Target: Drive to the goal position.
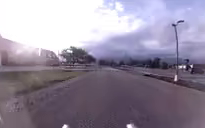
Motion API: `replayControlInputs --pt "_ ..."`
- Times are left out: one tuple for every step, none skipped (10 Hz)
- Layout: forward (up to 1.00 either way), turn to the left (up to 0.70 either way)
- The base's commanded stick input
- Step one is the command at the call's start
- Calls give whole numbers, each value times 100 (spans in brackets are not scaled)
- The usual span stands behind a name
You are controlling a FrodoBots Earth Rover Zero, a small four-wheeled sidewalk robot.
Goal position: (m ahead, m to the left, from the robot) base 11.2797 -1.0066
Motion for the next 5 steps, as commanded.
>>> replayControlInputs --pt "70 0" --pt "70 0" --pt "70 0" --pt "70 0" --pt "70 0"
